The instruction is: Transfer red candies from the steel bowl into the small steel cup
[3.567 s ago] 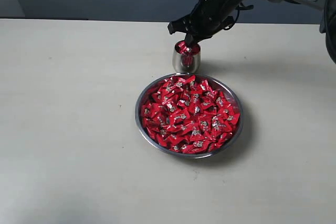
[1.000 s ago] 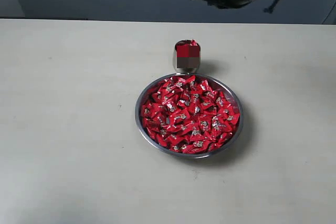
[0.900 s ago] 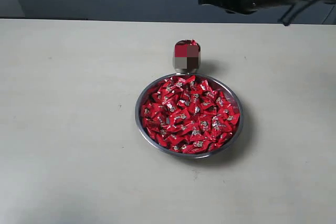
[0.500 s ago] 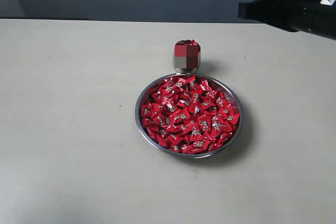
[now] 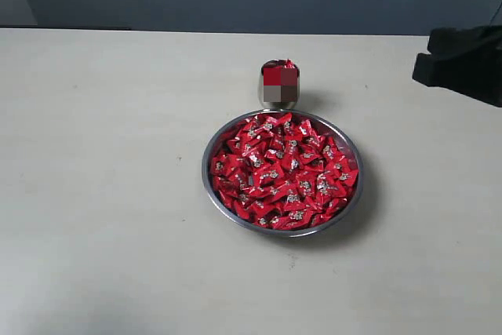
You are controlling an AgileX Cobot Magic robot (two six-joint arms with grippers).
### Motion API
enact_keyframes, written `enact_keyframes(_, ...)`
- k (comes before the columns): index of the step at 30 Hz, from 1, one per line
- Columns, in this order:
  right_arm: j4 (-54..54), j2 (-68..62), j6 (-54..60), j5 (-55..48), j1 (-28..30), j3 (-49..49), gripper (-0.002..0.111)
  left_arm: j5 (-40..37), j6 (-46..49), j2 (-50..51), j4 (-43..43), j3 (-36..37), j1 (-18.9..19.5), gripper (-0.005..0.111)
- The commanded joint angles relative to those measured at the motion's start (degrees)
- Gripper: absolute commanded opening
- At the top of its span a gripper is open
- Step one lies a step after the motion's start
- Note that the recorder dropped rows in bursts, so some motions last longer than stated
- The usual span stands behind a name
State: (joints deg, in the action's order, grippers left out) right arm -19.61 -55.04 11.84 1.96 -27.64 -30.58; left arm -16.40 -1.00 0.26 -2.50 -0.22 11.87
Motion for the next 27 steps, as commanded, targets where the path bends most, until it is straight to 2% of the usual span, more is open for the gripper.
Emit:
enact_keyframes(1, 0.99, 3.81, 1.71, -2.45, 0.34, 0.58, -0.001, 0.10, -0.15, -0.26, -0.07, 0.22, 0.05, 0.000)
enact_keyframes(13, 9.29, 10.10, 1.71, -6.57, 0.34, 0.58, -0.001, 0.10, -0.15, -0.26, -0.07, 0.22, 0.05, 0.000)
enact_keyframes(21, 14.08, 10.45, 1.61, -17.12, 0.90, 0.58, -0.001, 0.10, -0.15, -0.26, -0.07, 0.22, 0.05, 0.000)
enact_keyframes(27, 13.49, 22.33, 1.44, -23.41, 15.88, 1.04, -0.001, 0.10, -0.15, -0.26, -0.07, 0.22, 0.05, 0.000)
